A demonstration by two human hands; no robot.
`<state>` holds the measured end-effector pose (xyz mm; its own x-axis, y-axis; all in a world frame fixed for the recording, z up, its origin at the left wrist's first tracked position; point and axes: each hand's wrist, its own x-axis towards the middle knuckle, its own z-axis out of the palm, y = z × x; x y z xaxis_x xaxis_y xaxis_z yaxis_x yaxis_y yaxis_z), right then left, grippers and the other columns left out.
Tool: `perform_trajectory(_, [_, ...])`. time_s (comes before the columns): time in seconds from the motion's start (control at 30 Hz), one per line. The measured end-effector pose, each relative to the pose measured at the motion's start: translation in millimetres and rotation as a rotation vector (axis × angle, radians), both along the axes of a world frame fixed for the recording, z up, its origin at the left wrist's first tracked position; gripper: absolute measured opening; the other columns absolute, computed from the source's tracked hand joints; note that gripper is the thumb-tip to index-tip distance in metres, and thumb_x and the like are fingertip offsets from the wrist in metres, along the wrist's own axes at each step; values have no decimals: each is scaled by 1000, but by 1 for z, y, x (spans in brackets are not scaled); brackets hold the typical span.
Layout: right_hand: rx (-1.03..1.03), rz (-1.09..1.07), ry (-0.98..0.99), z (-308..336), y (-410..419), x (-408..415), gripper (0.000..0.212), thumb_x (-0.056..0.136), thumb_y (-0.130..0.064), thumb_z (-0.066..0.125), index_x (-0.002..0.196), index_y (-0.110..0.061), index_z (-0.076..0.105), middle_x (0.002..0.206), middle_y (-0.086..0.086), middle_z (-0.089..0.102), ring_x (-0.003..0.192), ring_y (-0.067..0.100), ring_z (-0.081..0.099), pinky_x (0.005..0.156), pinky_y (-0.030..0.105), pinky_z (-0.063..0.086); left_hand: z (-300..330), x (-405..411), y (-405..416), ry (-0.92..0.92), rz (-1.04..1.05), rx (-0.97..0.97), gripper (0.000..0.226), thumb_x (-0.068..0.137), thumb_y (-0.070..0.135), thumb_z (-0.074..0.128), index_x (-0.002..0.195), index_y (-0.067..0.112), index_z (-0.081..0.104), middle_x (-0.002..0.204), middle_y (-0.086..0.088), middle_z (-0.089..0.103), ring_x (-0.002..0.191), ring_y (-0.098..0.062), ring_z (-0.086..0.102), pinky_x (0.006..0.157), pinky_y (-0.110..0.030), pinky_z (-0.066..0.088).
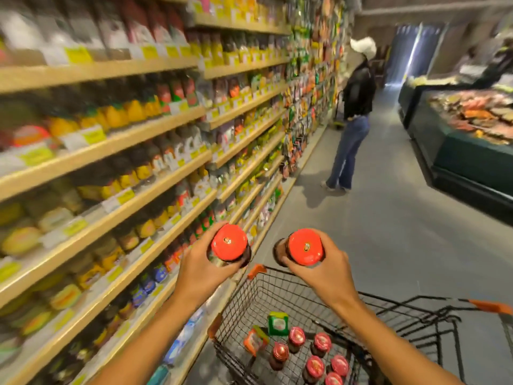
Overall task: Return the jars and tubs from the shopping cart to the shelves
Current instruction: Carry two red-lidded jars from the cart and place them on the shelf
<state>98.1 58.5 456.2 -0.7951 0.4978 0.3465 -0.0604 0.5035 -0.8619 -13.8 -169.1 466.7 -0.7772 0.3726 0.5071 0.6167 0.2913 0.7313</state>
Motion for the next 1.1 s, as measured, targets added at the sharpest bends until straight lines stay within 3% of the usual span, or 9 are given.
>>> perform_trajectory(0.1, [54,71,45,23,-39,-9,56,62,-46,93,108,-39,62,96,-20,71,87,-6,67,71,9,51,20,6,-45,33,58,35,74,60,58,81,128,42,55,120,31,60,111,15,58,92,-11,48])
perform_trajectory(0.2, [83,124,89,40,-85,-16,62,60,-43,94,112,-34,62,98,-20,70,89,-10,65,71,5,47,35,17,-100,50,131,21,80,61,58,83,133,35,57,122,28,61,114,13,57,92,-13,48])
perform_trajectory(0.27, [99,184,110,47,-117,-21,62,60,-43,95,111,-30,64,98,-19,70,88,-10,65,72,5,46,42,25,-139,68,186,14,83,63,48,89,136,28,57,123,21,64,115,14,57,91,-5,43])
perform_trajectory(0.37, [101,283,140,57,-169,-29,61,59,-45,93,110,-31,62,99,-19,69,88,-9,65,74,8,49,51,44,-198,97,293,-4,79,64,40,91,135,33,56,123,33,58,115,19,53,91,-3,40])
perform_trajectory(0.53, [101,466,172,69,-254,-39,62,54,-57,89,107,-37,62,97,-20,69,87,-4,66,76,18,52,62,87,-292,126,505,-21,79,64,44,91,134,33,57,125,18,65,116,4,60,94,-18,50])
perform_trajectory(0.77, [89,794,224,86,-345,-42,67,58,-52,88,115,-27,64,103,-16,69,93,-7,64,75,11,50,77,159,-381,139,804,-108,80,66,46,89,136,40,50,127,19,61,118,0,57,96,-26,53])
perform_trajectory(0.87, [97,931,253,96,-380,-41,69,58,-54,86,117,-27,63,101,-18,68,92,-13,61,71,3,44,85,193,-401,160,950,-118,80,66,49,88,135,43,48,123,24,59,116,1,57,95,-25,53])
perform_trajectory(0.97, [80,1084,273,103,-414,-34,67,58,-56,85,116,-34,60,102,-24,66,94,-12,61,72,5,45,92,235,-417,160,1095,-133,80,66,53,84,136,40,48,125,22,58,117,1,57,97,-18,51])
perform_trajectory(1.1, [70,1288,294,107,-464,-17,64,60,-58,85,114,-37,60,104,-24,67,93,-10,62,72,4,45,94,304,-432,147,1288,-179,84,69,44,88,142,29,48,137,6,58,126,-13,56,97,-36,55])
